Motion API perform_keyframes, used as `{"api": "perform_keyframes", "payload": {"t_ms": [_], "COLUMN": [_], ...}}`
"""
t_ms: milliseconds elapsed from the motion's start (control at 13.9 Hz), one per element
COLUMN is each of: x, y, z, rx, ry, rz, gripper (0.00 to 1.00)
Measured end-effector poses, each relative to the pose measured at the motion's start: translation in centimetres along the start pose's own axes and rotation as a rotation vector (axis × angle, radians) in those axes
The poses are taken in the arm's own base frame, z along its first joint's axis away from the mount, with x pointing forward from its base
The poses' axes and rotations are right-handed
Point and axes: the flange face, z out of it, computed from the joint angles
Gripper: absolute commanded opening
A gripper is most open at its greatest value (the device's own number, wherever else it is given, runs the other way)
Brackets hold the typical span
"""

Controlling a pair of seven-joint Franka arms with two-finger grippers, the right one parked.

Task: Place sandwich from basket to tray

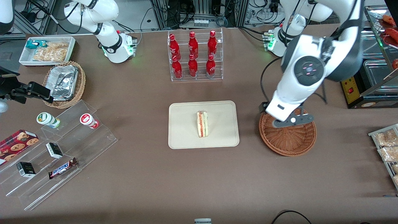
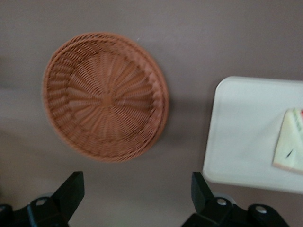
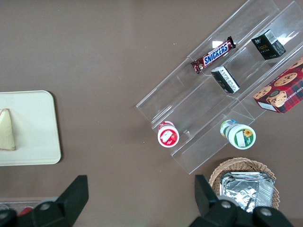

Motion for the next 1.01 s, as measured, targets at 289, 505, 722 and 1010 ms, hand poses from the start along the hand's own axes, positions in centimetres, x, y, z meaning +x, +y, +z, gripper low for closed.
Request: {"api": "perform_keyframes", "payload": {"t_ms": [289, 505, 722, 1010], "x": [-0.4, -1.2, -2.2, -2.8], "y": [-6.8, -11.3, -13.4, -15.0], "z": [-3.2, -5.8, -8.1, -9.5], "rx": [-0.037, -0.065, -0.085, -0.075], "ry": [-0.034, -0.061, -0.036, -0.001], "rz": [0.067, 0.119, 0.122, 0.101], "gripper": [1.0, 1.0, 1.0, 1.0]}}
